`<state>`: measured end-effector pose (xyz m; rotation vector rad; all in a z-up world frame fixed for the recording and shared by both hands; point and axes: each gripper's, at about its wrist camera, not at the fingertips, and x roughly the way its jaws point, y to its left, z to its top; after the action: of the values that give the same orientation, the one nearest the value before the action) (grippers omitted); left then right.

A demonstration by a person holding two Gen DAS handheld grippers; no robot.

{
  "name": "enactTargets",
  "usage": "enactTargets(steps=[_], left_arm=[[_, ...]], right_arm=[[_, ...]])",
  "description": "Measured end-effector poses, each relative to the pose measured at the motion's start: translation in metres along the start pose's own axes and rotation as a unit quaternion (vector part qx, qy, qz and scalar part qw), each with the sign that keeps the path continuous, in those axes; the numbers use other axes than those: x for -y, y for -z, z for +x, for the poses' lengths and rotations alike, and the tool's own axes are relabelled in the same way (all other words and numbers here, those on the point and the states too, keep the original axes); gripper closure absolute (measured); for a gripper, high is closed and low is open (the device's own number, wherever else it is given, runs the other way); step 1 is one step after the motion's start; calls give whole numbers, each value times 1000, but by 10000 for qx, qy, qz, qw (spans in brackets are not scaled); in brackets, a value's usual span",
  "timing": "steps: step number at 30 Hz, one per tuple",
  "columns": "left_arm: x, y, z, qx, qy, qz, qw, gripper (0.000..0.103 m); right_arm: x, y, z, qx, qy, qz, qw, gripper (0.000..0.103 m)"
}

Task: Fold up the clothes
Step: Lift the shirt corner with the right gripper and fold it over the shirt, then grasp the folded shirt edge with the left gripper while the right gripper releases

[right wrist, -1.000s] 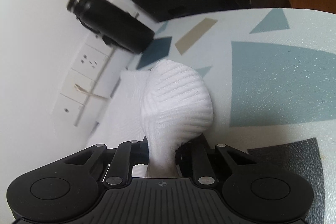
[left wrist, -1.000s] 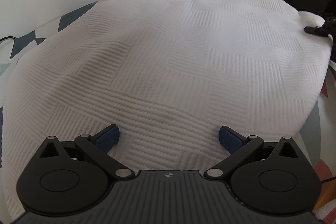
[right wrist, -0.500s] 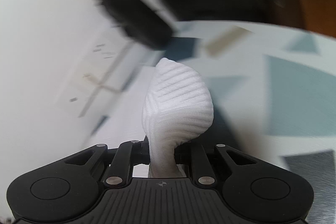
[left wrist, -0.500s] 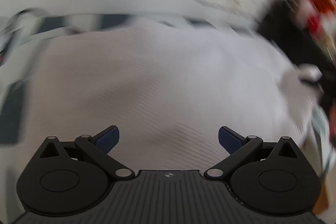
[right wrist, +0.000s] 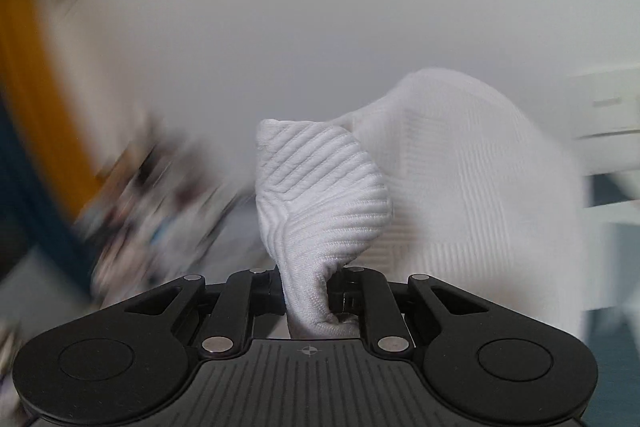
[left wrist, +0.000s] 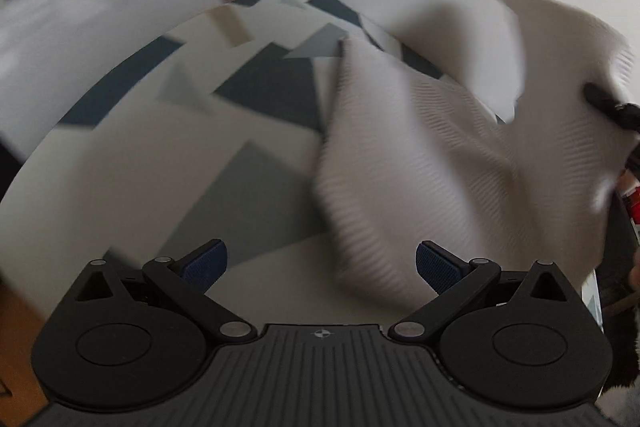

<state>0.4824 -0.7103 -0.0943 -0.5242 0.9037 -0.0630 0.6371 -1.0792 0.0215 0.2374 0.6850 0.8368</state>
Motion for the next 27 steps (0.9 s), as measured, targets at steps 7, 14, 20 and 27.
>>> enactTargets(steps=[7, 14, 20, 27], left_arm=[[-26, 8, -9, -93, -56, -291, 9995, 0], [-33, 3, -15, -124, 48, -293, 9995, 0], [-24, -10, -6, -199, 536, -454, 9973, 0], [18, -16, 17, -291, 810, -104, 9962, 0]], right_arm=[[-53, 91, 98, -1860, 196, -798, 9791, 83], [-79, 77, 73, -1591, 45, -830, 9838, 46], [-53, 28, 39, -1017, 279, -425, 9935, 38], [-3, -63, 79, -1002, 745, 438, 9912, 36]])
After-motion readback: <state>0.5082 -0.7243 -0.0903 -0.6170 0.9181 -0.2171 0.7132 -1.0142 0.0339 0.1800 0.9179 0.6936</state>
